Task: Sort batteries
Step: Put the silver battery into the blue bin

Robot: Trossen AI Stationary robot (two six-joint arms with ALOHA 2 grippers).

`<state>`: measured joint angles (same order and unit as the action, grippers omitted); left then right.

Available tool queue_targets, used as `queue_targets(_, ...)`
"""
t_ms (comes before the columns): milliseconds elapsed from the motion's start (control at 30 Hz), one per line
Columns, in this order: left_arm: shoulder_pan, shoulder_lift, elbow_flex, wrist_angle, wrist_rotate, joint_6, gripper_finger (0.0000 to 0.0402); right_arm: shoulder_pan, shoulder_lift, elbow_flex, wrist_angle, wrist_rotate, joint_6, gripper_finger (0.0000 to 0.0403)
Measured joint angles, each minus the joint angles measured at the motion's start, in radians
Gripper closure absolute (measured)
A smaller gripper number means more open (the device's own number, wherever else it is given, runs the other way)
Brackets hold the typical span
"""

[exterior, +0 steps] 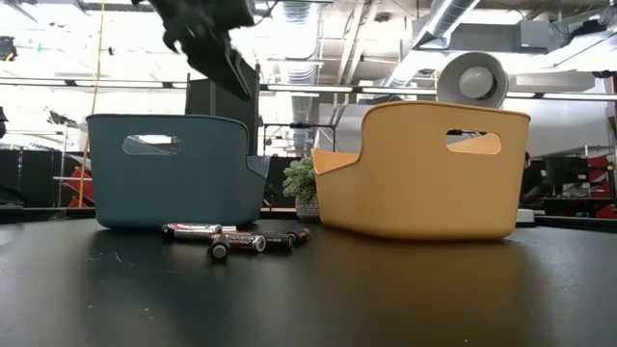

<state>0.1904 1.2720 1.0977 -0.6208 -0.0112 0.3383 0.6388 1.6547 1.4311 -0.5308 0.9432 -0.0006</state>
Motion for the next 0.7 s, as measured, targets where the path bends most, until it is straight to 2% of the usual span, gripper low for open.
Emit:
queue_targets(167, -0.212, -0.009, -0.004, 0.009, 0.003, -0.038, 0.0319, -0.008, 0.000, 0.000, 0.000, 0.000, 0.000, 0.0281)
queue_targets(333, -0.383, 0.070, -0.043, 0.044, -0.006, -0.109, 0.0315, -0.013, 0.000, 0.000, -0.011, 0.000, 0.007, 0.0281)
queue_targets(467, -0.464, 0.170, -0.054, 0.082, -0.057, -0.209, 0.0291, -0.013, 0.000, 0.000, -0.012, 0.000, 0.011, 0.0281)
queue_targets(700, -0.541, 0.362, -0.055, 0.152, -0.113, -0.331, 0.0239, -0.013, 0.000, 0.000, -0.010, 0.000, 0.011, 0.0281)
